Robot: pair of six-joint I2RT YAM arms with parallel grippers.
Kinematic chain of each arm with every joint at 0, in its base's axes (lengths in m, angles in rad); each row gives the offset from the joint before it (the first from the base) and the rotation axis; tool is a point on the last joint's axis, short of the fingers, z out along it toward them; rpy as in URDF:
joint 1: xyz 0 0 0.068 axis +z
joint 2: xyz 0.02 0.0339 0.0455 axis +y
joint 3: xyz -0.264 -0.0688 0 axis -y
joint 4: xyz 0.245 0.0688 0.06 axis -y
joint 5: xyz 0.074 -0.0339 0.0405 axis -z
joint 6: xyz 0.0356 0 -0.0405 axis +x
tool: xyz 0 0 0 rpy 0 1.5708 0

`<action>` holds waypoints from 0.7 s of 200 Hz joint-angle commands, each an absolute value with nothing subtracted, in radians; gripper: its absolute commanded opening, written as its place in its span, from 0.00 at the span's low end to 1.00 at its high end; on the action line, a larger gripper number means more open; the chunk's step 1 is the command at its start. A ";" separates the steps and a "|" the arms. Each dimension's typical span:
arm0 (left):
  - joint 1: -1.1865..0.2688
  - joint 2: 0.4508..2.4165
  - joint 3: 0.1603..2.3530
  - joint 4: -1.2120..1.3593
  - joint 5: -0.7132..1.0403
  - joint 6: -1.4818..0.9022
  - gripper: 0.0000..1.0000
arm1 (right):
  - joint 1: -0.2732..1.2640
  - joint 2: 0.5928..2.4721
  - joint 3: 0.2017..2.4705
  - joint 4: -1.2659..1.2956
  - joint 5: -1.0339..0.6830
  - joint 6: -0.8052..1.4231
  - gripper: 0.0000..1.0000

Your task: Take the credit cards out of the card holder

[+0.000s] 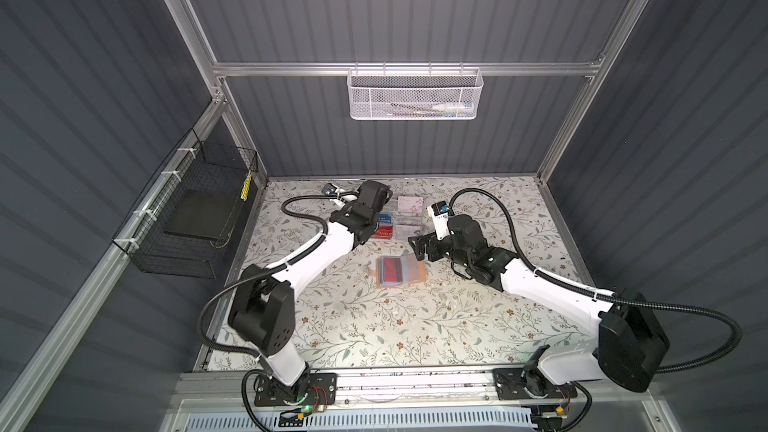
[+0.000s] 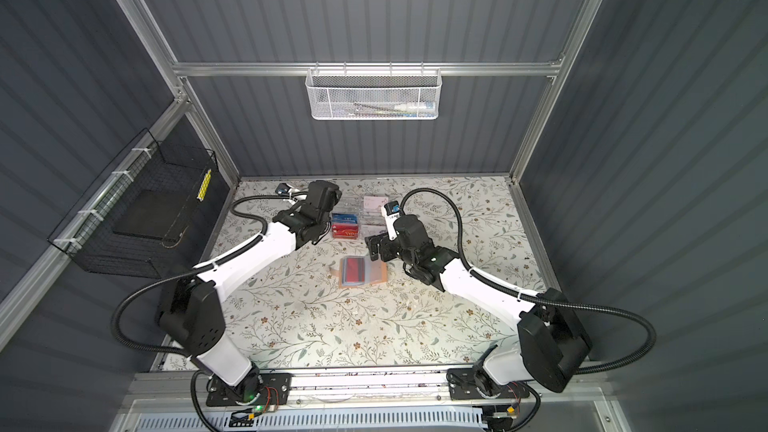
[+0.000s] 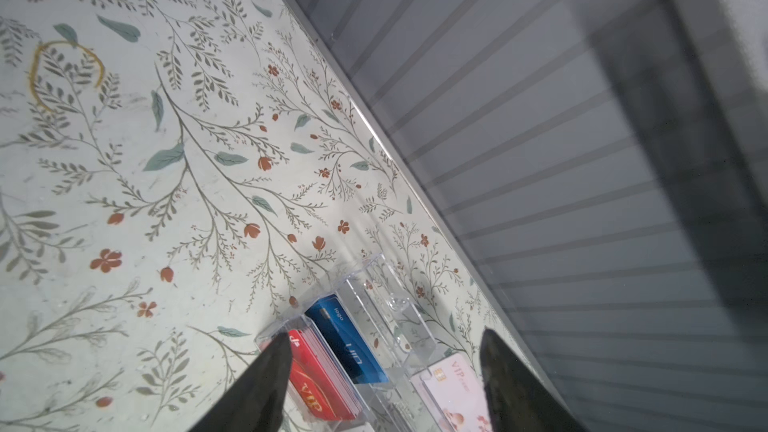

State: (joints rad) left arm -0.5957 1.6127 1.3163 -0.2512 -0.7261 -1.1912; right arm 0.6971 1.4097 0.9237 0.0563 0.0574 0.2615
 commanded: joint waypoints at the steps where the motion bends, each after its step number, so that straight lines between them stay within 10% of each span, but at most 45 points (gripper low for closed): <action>1: -0.581 1.511 1.227 -0.220 -0.731 -1.023 0.94 | 0.694 1.435 0.952 0.037 0.105 0.251 0.99; 140: -0.392 1.124 0.729 -0.124 -0.149 -0.881 1.00 | 0.711 1.821 1.366 -0.137 0.315 0.058 0.99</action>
